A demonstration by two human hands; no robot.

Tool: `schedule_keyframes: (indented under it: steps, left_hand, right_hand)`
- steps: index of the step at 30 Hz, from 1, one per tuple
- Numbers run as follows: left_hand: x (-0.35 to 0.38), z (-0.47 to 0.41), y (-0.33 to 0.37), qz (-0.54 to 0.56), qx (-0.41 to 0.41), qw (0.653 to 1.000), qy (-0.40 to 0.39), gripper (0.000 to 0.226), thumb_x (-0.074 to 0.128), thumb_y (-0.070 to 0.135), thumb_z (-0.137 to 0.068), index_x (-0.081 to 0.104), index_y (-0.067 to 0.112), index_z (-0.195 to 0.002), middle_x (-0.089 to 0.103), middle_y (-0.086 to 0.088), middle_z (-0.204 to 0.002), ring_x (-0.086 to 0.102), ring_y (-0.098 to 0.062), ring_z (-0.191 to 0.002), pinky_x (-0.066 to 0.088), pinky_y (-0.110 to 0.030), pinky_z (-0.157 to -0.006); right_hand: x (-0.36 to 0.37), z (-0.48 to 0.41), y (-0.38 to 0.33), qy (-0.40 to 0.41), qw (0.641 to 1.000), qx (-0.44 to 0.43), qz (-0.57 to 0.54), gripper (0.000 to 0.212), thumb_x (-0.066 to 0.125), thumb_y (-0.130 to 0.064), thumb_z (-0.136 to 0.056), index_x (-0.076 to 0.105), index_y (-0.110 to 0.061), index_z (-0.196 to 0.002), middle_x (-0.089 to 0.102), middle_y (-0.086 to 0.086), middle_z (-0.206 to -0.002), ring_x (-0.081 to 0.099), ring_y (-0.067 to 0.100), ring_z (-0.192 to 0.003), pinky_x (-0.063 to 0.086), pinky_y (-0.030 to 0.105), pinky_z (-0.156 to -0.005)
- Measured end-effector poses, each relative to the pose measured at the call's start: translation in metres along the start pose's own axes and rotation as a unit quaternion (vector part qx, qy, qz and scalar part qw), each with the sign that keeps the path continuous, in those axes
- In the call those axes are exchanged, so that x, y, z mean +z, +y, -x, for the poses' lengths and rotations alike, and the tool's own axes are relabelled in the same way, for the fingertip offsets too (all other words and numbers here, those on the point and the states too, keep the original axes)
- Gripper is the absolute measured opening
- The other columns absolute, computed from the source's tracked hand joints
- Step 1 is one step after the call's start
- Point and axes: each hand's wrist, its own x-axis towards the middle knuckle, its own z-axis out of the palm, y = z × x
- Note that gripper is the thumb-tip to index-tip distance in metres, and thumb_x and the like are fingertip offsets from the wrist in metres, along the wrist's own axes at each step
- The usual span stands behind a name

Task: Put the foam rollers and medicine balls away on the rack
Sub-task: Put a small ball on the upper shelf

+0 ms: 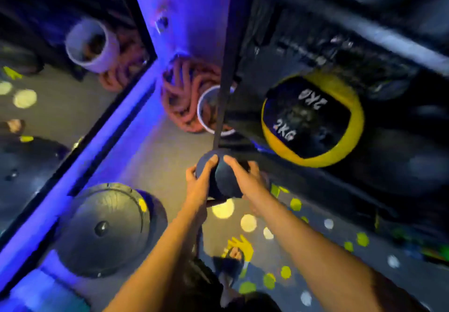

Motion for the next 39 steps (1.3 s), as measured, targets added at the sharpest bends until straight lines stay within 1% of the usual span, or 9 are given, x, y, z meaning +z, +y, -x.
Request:
schedule_keyframes:
  steps: [3, 7, 11, 13, 17, 22, 30, 34, 39]
  left_hand:
    - [0.030, 0.072, 0.071, -0.014, 0.115, 0.991, -0.062, 0.057, 0.069, 0.063, -0.082, 0.049, 0.026, -0.121, 0.066, 0.001, -0.116, 0.070, -0.024, -0.100, 0.063, -0.055, -0.069]
    - [0.082, 0.138, 0.141, -0.018, 0.266, 0.957, -0.113, 0.072, 0.075, 0.067, -0.073, 0.048, 0.026, -0.126, 0.069, -0.003, -0.121, 0.073, -0.019, -0.096, 0.062, -0.050, -0.082]
    - [0.129, 0.188, 0.189, -0.069, 0.373, 0.905, -0.190, 0.065, 0.071, 0.055, -0.084, 0.037, 0.026, -0.131, 0.062, 0.008, -0.119, 0.070, -0.016, -0.096, 0.062, -0.037, -0.059]
    - [0.151, 0.201, 0.212, -0.117, 0.405, 0.879, -0.220, 0.079, 0.076, 0.067, -0.073, 0.034, 0.033, -0.131, 0.062, 0.007, -0.123, 0.071, -0.019, -0.101, 0.063, -0.041, -0.069]
    - [0.190, 0.205, 0.252, -0.269, 0.435, 0.836, -0.198, 0.091, 0.067, 0.092, -0.055, 0.031, 0.050, -0.127, 0.068, 0.001, -0.121, 0.074, -0.028, -0.095, 0.061, -0.054, -0.081]
    - [0.240, 0.199, 0.268, -0.370, 0.429, 0.796, -0.211, 0.090, 0.054, 0.102, -0.050, 0.033, 0.048, -0.119, 0.070, -0.002, -0.113, 0.074, -0.032, -0.089, 0.061, -0.050, -0.081]
    - [0.329, 0.213, 0.247, -0.457, 0.375, 0.762, -0.264, 0.095, 0.034, 0.089, -0.079, 0.009, 0.038, -0.155, 0.069, -0.013, -0.117, 0.076, -0.028, -0.070, 0.065, -0.039, -0.065]
    - [0.384, 0.214, 0.234, -0.493, 0.375, 0.742, -0.258, 0.103, 0.021, 0.094, -0.073, 0.017, 0.030, -0.154, 0.070, -0.021, -0.118, 0.075, -0.035, -0.082, 0.064, -0.039, -0.073]
    - [0.445, 0.199, 0.210, -0.566, 0.365, 0.707, -0.217, 0.119, 0.012, 0.101, -0.065, 0.015, 0.026, -0.158, 0.066, -0.023, -0.126, 0.070, -0.039, -0.103, 0.058, -0.044, -0.090]
  right_hand:
    - [-0.042, 0.056, -0.081, 0.037, 0.995, -0.094, -0.015, 0.078, 0.073, -0.068, -0.073, 0.058, -0.018, -0.132, 0.065, -0.002, -0.127, 0.062, 0.022, -0.117, 0.051, 0.036, -0.101]
    - [-0.102, 0.110, -0.162, 0.113, 0.975, -0.185, -0.043, 0.105, 0.059, -0.089, -0.055, 0.056, -0.021, -0.134, 0.065, 0.005, -0.133, 0.062, 0.029, -0.124, 0.051, 0.045, -0.104]
    - [-0.161, 0.138, -0.226, 0.160, 0.946, -0.276, -0.054, 0.076, 0.055, -0.079, -0.080, 0.057, -0.021, -0.129, 0.065, 0.009, -0.132, 0.060, 0.029, -0.123, 0.047, 0.044, -0.105]
    - [-0.185, 0.144, -0.253, 0.187, 0.936, -0.291, -0.070, 0.077, 0.052, -0.082, -0.080, 0.056, -0.022, -0.129, 0.066, 0.008, -0.130, 0.062, 0.028, -0.121, 0.048, 0.043, -0.104]
    - [-0.219, 0.142, -0.284, 0.189, 0.932, -0.264, -0.161, 0.103, 0.055, -0.093, -0.060, 0.053, -0.021, -0.133, 0.067, 0.006, -0.126, 0.065, 0.026, -0.114, 0.052, 0.046, -0.102]
    - [-0.250, 0.122, -0.278, 0.213, 0.924, -0.250, -0.195, 0.077, 0.065, -0.072, -0.079, 0.049, -0.023, -0.136, 0.064, 0.000, -0.127, 0.063, 0.021, -0.115, 0.051, 0.044, -0.104]
    - [-0.335, 0.091, -0.248, 0.284, 0.922, -0.235, -0.120, 0.078, 0.052, -0.068, -0.084, 0.039, -0.031, -0.151, 0.056, 0.000, -0.146, 0.057, 0.023, -0.128, 0.048, 0.046, -0.108]
    - [-0.385, 0.072, -0.239, 0.317, 0.921, -0.208, -0.086, 0.065, 0.047, -0.056, -0.098, 0.032, -0.031, -0.156, 0.050, 0.006, -0.152, 0.053, 0.031, -0.133, 0.051, 0.053, -0.104]
    - [-0.436, 0.051, -0.221, 0.324, 0.932, -0.163, -0.009, 0.062, 0.042, -0.049, -0.103, 0.025, -0.027, -0.159, 0.045, 0.014, -0.154, 0.050, 0.037, -0.135, 0.049, 0.048, -0.105]
